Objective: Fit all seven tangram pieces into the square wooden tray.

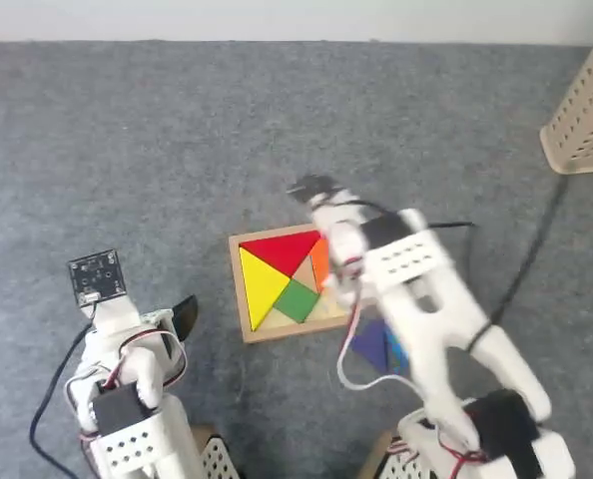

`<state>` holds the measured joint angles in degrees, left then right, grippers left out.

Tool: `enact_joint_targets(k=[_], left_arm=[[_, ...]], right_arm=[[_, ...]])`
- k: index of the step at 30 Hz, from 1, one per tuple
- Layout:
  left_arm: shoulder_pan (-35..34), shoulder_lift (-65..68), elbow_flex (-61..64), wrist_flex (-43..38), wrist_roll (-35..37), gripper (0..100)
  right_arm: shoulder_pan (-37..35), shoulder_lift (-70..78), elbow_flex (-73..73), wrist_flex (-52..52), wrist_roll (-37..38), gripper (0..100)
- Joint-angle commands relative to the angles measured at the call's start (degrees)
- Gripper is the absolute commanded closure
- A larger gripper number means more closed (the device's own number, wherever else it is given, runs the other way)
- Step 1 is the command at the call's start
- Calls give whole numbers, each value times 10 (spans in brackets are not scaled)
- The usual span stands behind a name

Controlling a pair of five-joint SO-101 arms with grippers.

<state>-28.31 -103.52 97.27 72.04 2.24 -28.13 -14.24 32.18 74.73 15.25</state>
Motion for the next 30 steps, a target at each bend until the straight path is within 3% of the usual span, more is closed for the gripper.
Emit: enact_joint_targets(k=[1, 7, 14, 30], left_arm=[[-3, -8, -7, 4, -1, 646], [-3, -8, -7, 4, -1, 646], [-3, -8, -7, 4, -1, 646], [-3, -8, -7, 4, -1, 646]], right_arm=[[111, -44, 24, 36, 43, 988], [139, -45, 130, -10, 79, 983], [140, -46, 166, -34, 78, 834], [135, -153, 246, -83, 58, 829]])
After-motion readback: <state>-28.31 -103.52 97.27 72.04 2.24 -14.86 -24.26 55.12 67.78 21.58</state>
